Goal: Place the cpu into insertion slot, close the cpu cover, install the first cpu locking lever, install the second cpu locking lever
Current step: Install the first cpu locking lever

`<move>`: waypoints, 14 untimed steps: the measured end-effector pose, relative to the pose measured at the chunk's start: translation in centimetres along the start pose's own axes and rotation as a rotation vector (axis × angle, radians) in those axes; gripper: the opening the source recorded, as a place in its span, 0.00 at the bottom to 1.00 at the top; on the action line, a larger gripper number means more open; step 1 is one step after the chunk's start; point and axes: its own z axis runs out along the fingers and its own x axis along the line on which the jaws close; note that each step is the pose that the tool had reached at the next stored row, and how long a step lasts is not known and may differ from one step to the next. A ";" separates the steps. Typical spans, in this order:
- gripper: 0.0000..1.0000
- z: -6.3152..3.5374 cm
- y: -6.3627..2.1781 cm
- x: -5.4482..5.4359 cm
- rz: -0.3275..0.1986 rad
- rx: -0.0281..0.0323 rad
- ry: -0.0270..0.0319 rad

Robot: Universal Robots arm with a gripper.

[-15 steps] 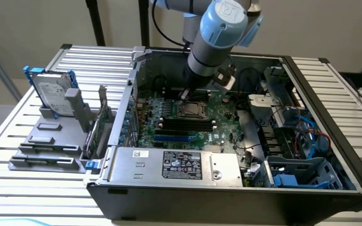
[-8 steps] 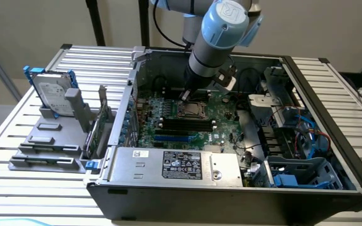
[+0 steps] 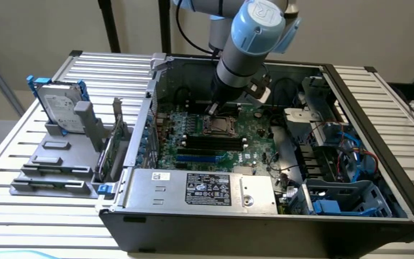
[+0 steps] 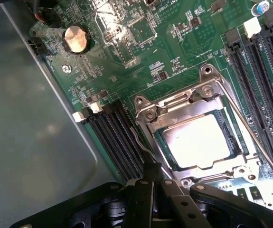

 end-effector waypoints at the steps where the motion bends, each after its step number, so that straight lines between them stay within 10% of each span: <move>1: 0.11 0.01 0.03 0.0 0.000 -0.0002 -0.0004; 14: 0.11 0.08 0.96 0.6 0.003 -0.0078 -0.0127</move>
